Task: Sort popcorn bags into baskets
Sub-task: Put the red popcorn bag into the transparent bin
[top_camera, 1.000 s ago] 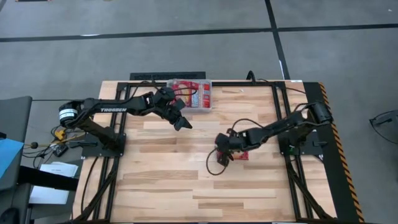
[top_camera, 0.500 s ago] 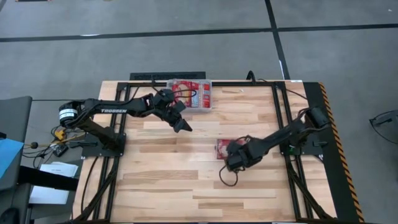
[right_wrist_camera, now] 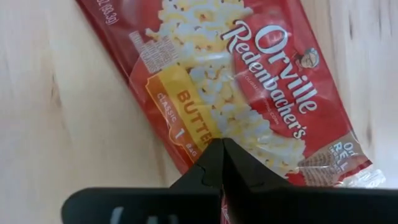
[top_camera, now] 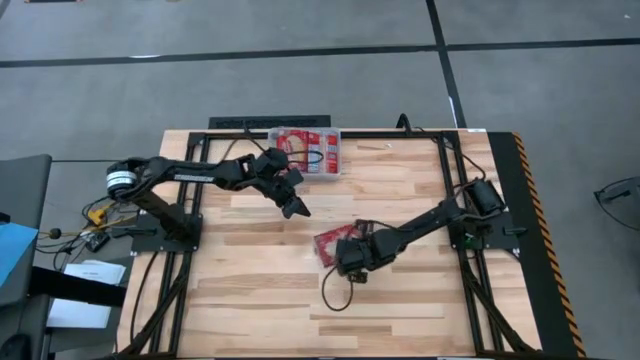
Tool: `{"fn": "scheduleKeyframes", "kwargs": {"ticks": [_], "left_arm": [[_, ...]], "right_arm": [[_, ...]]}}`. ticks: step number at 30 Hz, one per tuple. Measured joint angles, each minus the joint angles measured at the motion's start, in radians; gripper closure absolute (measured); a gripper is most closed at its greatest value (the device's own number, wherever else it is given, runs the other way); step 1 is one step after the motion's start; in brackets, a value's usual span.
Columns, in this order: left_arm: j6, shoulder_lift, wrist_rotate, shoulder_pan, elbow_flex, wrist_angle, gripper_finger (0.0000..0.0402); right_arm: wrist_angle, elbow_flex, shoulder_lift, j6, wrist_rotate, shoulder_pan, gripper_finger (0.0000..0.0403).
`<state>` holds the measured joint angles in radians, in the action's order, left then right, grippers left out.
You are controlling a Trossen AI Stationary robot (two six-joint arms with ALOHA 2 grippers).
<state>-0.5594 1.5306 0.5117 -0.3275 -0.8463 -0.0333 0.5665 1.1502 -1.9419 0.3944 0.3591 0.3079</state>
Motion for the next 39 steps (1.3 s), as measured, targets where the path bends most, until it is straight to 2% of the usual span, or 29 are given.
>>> {"fn": "scheduleKeyframes", "kwargs": {"ticks": [5,13,22,30,34,36,39], "left_arm": [[-0.020,0.144,0.064,-0.001,0.000,-0.100,0.0195],[-0.045,0.338,0.087,-0.002,-0.002,-0.177,0.0195],[-0.078,0.380,0.093,0.033,-0.020,-0.206,0.0195],[-0.085,0.384,0.104,0.072,-0.026,-0.204,0.0198],[-0.102,0.385,0.105,0.074,-0.025,-0.201,0.0236],[-0.114,0.385,0.109,0.071,-0.025,-0.201,0.0277],[-0.141,0.385,0.109,0.066,-0.025,-0.205,0.0360]], "right_arm": [[-0.111,-0.005,-0.001,-0.156,-0.023,-0.052,0.0392],[-0.174,-0.007,-0.003,-0.163,-0.022,-0.082,0.0378],[-0.227,-0.008,-0.005,-0.241,-0.026,-0.095,0.0393],[-0.317,-0.008,-0.026,-0.272,-0.031,-0.154,0.0378],[-0.328,-0.007,-0.027,-0.273,-0.034,-0.168,0.0389],[-0.317,-0.007,-0.022,-0.272,-0.024,-0.165,0.0392],[-0.279,-0.012,0.017,-0.271,-0.024,-0.163,0.0389]]}}
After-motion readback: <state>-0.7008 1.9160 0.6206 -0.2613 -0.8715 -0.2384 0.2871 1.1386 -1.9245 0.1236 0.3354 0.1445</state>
